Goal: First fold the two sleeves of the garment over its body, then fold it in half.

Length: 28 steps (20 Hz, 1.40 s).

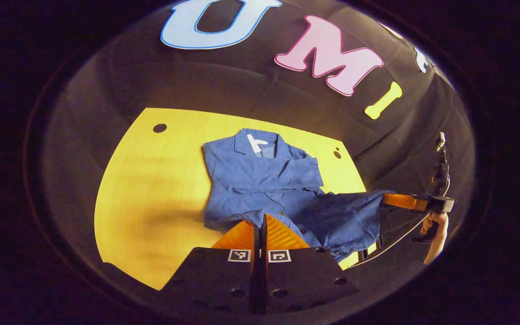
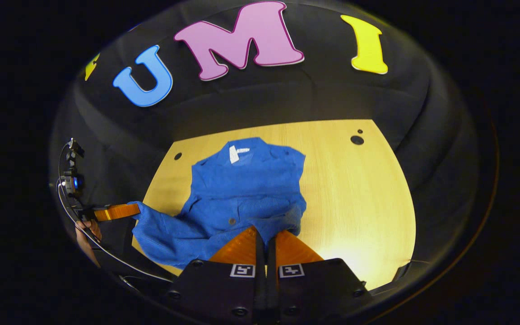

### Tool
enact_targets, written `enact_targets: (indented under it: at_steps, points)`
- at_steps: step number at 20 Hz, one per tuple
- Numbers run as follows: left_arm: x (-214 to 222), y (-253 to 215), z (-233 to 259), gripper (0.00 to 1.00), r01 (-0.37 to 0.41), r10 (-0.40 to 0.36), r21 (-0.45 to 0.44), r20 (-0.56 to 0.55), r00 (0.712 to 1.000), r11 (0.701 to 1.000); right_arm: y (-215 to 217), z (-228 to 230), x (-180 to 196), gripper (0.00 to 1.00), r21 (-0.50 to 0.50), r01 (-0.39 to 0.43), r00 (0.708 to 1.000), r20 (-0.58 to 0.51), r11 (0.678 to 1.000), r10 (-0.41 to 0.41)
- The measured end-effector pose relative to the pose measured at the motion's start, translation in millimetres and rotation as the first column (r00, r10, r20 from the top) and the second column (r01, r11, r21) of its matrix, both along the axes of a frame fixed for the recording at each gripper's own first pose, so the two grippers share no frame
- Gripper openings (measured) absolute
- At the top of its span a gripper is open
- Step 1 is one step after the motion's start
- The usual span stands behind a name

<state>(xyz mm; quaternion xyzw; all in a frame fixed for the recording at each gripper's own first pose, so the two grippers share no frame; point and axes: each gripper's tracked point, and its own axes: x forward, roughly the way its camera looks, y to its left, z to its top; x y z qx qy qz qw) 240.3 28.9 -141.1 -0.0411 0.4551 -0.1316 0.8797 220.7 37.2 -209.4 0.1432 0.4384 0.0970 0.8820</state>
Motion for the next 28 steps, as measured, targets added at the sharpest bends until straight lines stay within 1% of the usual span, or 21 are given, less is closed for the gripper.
enact_targets:
  at_steps: [2, 3, 4, 6, 7, 8, 9, 11, 13, 14, 15, 16, 18, 19, 20, 21, 22, 23, 25, 26, 28]
  points:
    - [41, 5, 8, 0.00, 0.004, -0.005, 0.028, 0.027, 1.000, 1.000, 13, 7, 51, 0.04, 0.031, 0.030, 0.999, 0.025, 0.999, -0.031]
    - [66, 9, 10, 0.00, -0.012, 0.011, 0.032, 0.039, 0.999, 0.999, 17, 4, 78, 0.04, 0.044, 0.036, 0.999, 0.026, 0.998, -0.037]
    - [93, 7, 10, 0.00, -0.046, 0.046, -0.004, 0.040, 0.998, 0.999, 19, -4, 107, 0.04, 0.040, 0.036, 0.999, 0.025, 0.999, -0.037]
    - [135, 1, 4, 0.00, -0.161, 0.158, -0.147, -0.030, 0.987, 0.976, 14, -31, 163, 0.04, 0.026, 0.055, 0.998, 0.005, 0.998, -0.055]
    - [156, 11, -8, 0.00, -0.223, 0.215, -0.147, -0.069, 0.974, 0.964, 11, -47, 187, 0.04, 0.025, 0.069, 0.998, -0.009, 0.997, -0.069]
    - [174, 27, -21, 0.00, -0.256, 0.251, -0.081, -0.070, 0.965, 0.963, 2, -66, 209, 0.04, 0.011, 0.083, 0.996, -0.020, 0.996, -0.083]
    - [191, 44, -34, 0.00, -0.259, 0.258, -0.010, -0.063, 0.964, 0.966, -5, -88, 229, 0.04, -0.002, 0.094, 0.995, -0.039, 0.996, -0.094]
    - [215, 47, -59, 0.00, -0.282, 0.282, 0.011, -0.095, 0.955, 0.959, -6, -131, 245, 0.04, -0.005, 0.071, 0.992, -0.102, 0.997, -0.071]
    - [233, 58, -75, 0.00, -0.322, 0.317, -0.022, -0.119, 0.941, 0.947, -7, -161, 268, 0.04, 0.006, 0.069, 0.992, -0.103, 0.998, -0.068]
    - [245, 64, -89, 0.00, -0.340, 0.335, -0.021, -0.123, 0.934, 0.940, 0, -169, 278, 0.04, 0.047, 0.080, 0.992, -0.103, 0.996, -0.075]
    - [252, 70, -102, 0.00, -0.361, 0.359, 0.009, -0.132, 0.924, 0.933, 6, -175, 286, 0.04, 0.076, 0.093, 0.991, -0.100, 0.993, -0.086]
    - [257, 72, -114, 0.00, -0.379, 0.380, 0.033, -0.146, 0.914, 0.925, 9, -182, 291, 0.04, 0.081, 0.100, 0.991, -0.094, 0.992, -0.092]
    - [266, 67, -123, 0.03, -0.388, 0.389, 0.035, -0.139, 0.911, 0.921, 13, -200, 300, 0.05, 0.075, 0.093, 0.993, -0.082, 0.993, -0.086]
    - [273, 67, -124, 0.02, -0.394, 0.394, 0.028, -0.116, 0.912, 0.919, 17, -206, 305, 0.06, 0.084, 0.091, 0.993, -0.078, 0.992, -0.085]
    - [279, 66, -124, 0.07, -0.400, 0.400, 0.021, -0.095, 0.912, 0.916, 19, -214, 308, 0.11, 0.086, 0.096, 0.993, -0.084, 0.992, -0.089]
    - [281, 60, -126, 0.08, -0.396, 0.395, 0.008, -0.092, 0.914, 0.918, 20, -223, 310, 0.13, 0.084, 0.109, 0.990, -0.096, 0.991, -0.100]
    - [279, 56, -127, 0.24, -0.393, 0.390, -0.006, -0.105, 0.915, 0.919, 24, -228, 310, 0.15, 0.101, 0.112, 0.989, -0.103, 0.989, -0.101]
    - [277, 53, -130, 0.45, -0.403, 0.399, -0.014, -0.119, 0.909, 0.915, 22, -230, 312, 0.43, 0.102, 0.110, 0.990, -0.101, 0.989, -0.100]
    - [276, 64, -134, 0.86, -0.472, 0.474, 0.038, -0.086, 0.877, 0.881, 11, -228, 311, 1.00, 0.047, 0.088, 0.995, -0.057, 0.995, -0.085]
    - [274, 67, -139, 0.87, -0.497, 0.501, 0.066, -0.061, 0.863, 0.865, 10, -224, 311, 0.98, 0.021, 0.060, 0.998, -0.015, 0.998, -0.060]
    - [266, 62, -135, 0.85, -0.482, 0.486, 0.105, -0.011, 0.874, 0.870, 5, -204, 308, 0.98, -0.056, 0.014, 0.996, 0.084, 0.998, -0.009]
